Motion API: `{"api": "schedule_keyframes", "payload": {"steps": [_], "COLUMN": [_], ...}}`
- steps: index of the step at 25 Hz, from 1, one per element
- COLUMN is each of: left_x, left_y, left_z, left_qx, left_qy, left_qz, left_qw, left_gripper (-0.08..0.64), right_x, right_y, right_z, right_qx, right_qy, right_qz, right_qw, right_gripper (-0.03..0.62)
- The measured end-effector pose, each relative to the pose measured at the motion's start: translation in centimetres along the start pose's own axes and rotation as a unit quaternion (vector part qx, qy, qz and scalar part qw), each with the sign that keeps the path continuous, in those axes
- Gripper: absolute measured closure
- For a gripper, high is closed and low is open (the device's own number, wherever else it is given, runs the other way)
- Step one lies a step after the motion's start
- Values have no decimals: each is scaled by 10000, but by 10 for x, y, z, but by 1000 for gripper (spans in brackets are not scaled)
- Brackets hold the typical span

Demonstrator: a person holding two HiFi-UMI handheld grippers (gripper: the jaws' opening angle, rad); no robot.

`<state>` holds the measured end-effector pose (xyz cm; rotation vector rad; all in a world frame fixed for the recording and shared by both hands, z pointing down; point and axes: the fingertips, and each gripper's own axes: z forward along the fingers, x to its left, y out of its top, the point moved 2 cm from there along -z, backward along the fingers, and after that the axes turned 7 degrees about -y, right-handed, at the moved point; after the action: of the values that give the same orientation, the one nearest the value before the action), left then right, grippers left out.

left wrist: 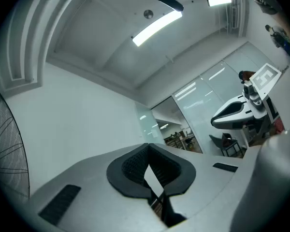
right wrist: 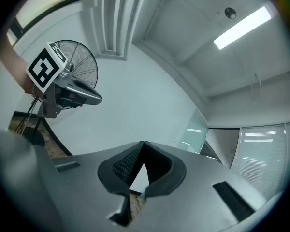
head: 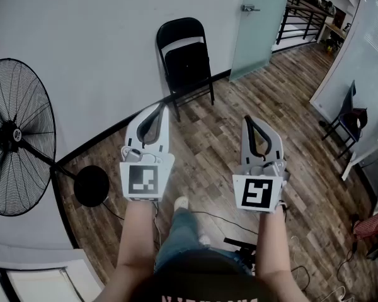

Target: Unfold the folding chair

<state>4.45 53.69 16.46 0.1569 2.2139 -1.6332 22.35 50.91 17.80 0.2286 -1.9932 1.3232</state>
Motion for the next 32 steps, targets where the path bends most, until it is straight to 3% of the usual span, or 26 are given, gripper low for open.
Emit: {"api": "schedule_keyframes", "payload": {"steps": [5,16,21,22,23,24,25,28,32], "left_x": [5,20,30,30,29,28,28,38,52], "left_y": [3,-2,-12,-15,-20,-25,-30,-41,-59], "left_z": [-1,11,12,14,17,20,22,29,45], "left_qx": [24,158,255,316,386,443,468,492,591], "left_qy": [43,119,157,67,-46,-139,-168,-13,-18], "left_qz": [-11,202,163,108,11,-106,-213,-442,-616], "left_qw": [10000,9996,9994,9994,9992,9989,9985,9978,9964], "left_gripper": [565,565,565,541,405,237,145,38,3], "right_x": [-10,-17,-13,-9,-4,-1,1,7,15], "right_y": [-1,-10,-18,-20,-21,-22,-24,-30,-35], "right_z": [2,43,46,48,50,52,54,65,86], "right_qx": [50,9,191,207,198,176,162,264,370], "right_qy": [-89,166,255,368,485,541,531,526,629], "right_qz": [222,343,919,1046,1210,1376,1497,1593,1396], "right_qw": [9997,9993,9953,9936,9913,9889,9872,9855,9875], "right_gripper": [594,594,594,515,306,192,126,58,48]}}
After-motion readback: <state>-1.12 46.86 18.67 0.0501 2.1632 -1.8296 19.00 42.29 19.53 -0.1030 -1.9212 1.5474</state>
